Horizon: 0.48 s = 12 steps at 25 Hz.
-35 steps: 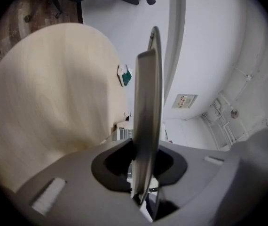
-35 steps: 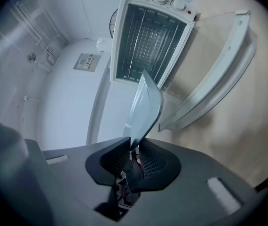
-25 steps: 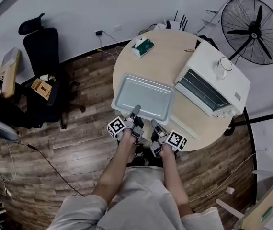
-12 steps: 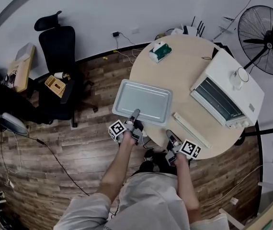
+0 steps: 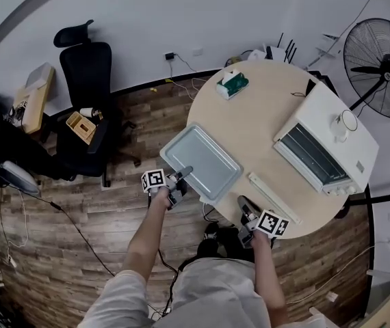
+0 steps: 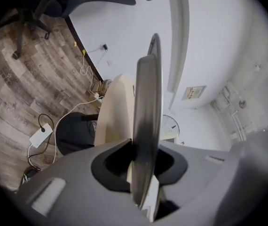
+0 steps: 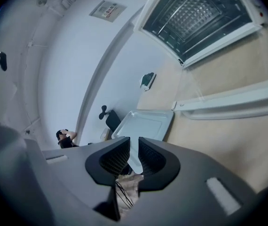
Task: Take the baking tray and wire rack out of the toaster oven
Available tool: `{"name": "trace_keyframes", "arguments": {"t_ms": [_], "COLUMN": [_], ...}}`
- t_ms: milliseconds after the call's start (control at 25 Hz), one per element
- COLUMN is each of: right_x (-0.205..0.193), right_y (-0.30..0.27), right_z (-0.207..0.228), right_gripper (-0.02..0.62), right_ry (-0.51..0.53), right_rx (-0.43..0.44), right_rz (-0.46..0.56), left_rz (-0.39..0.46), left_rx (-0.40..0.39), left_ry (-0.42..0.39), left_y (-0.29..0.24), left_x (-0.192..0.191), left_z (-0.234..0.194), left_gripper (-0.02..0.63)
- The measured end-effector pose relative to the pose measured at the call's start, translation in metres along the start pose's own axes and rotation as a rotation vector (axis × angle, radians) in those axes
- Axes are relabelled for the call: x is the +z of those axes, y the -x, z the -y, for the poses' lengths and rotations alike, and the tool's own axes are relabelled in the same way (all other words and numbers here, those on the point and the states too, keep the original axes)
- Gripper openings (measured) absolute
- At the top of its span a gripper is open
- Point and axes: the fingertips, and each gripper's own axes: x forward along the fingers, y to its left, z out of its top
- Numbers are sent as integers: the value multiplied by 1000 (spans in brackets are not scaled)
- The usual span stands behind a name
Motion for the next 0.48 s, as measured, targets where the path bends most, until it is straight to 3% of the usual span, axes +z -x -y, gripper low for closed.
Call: {"name": "trace_keyframes", "arguments": {"t_ms": [240, 360, 480], "right_x": [2, 3, 1], "right_y": [-6, -4, -1], "right_z": [-24, -23, -20], "right_gripper": [41, 41, 41], "right_ry": [148, 148, 145], "right_rx": [-8, -8, -12], "right_rz": [-62, -53, -54], "left_rz": [-271, -403, -431], "left_rx": [105, 264, 404], "left_ry": [-69, -175, -259], "left_y": [-8, -9, -12], "left_x": [-2, -1, 11], "left_z": [-8, -25, -39], "left_gripper": [132, 113, 122]}}
